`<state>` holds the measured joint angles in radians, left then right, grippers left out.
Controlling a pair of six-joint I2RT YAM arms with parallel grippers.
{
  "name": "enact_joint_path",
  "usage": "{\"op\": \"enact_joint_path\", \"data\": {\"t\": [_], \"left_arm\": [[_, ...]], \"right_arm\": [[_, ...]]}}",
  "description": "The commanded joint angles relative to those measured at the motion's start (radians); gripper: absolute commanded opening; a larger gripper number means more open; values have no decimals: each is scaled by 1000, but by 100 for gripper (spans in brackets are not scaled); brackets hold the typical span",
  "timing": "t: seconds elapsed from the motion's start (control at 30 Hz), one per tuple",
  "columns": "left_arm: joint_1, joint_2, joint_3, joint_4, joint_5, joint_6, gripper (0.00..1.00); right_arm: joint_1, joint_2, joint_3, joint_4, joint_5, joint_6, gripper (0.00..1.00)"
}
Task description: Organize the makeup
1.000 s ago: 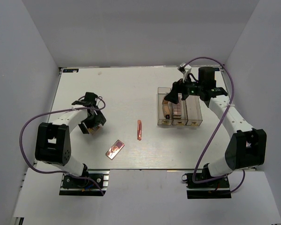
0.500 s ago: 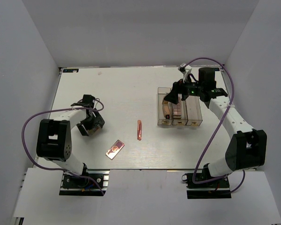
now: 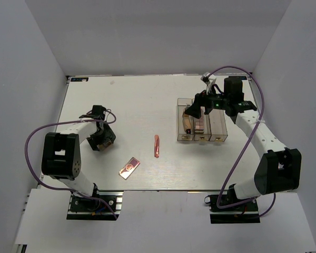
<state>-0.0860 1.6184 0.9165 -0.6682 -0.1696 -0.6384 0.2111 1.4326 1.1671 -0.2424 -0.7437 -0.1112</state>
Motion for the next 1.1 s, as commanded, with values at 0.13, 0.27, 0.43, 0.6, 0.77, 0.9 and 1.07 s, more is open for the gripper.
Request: {"op": "enact_joint_path", "data": {"t": [0.13, 0.27, 0.43, 0.6, 0.77, 0.9, 1.07], "left_arm": [[0, -34, -28, 84, 96, 19, 42], [-12, -103, -1, 75, 149, 58, 33], [-21, -182, 36, 108, 329, 92, 30], [-64, -219, 110, 182, 524, 105, 28], [-165, -131, 252, 220, 706, 79, 26], [-279, -43, 384, 272, 742, 40, 25], [-400, 119, 557, 301, 734, 0, 26]], "right_arm": [[-1, -34, -7, 34, -17, 11, 89], [1, -31, -7, 35, -20, 16, 89], [1, -28, -4, 41, -23, 24, 89], [-1, -34, 0, 49, -13, 30, 88], [-6, -61, -7, 100, 101, 61, 84], [-7, -83, -7, 118, 302, 76, 76], [-33, -121, -14, 132, 522, 103, 72]]}}
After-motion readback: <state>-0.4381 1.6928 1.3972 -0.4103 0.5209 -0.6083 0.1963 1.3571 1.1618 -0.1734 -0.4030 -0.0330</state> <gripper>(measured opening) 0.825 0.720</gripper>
